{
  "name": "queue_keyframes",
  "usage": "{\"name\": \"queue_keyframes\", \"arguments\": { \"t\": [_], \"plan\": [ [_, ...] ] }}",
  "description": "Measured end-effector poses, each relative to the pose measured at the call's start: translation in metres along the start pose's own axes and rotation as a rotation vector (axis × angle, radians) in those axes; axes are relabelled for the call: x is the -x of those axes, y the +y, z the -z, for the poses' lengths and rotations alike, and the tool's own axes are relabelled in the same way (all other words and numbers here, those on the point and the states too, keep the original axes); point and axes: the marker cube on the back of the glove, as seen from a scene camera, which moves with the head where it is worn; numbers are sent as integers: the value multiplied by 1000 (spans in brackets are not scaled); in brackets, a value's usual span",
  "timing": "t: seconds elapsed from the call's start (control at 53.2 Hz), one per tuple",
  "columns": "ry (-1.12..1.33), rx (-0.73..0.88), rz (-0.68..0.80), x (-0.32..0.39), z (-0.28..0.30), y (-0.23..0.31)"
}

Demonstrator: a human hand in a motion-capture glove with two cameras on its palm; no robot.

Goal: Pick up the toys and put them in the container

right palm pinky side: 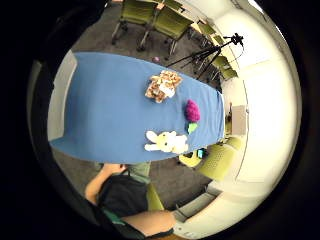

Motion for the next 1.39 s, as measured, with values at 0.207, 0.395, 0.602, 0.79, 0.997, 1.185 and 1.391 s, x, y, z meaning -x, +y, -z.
{"name": "queue_keyframes", "arguments": {
  "t": [0.207,0.395,0.602,0.79,0.997,1.185,1.391],
  "plan": [
    [9,-5,-7,-3,-1,2],
    [16,0,10,-23,-3,9],
    [25,-27,-26,-82,-10,38],
    [2,-12,-121,-164,-46,78],
    [-53,95,-186,-222,-114,103],
    [-69,171,-210,-246,-182,118],
    [-65,270,-231,-258,-214,134]
  ]
}}
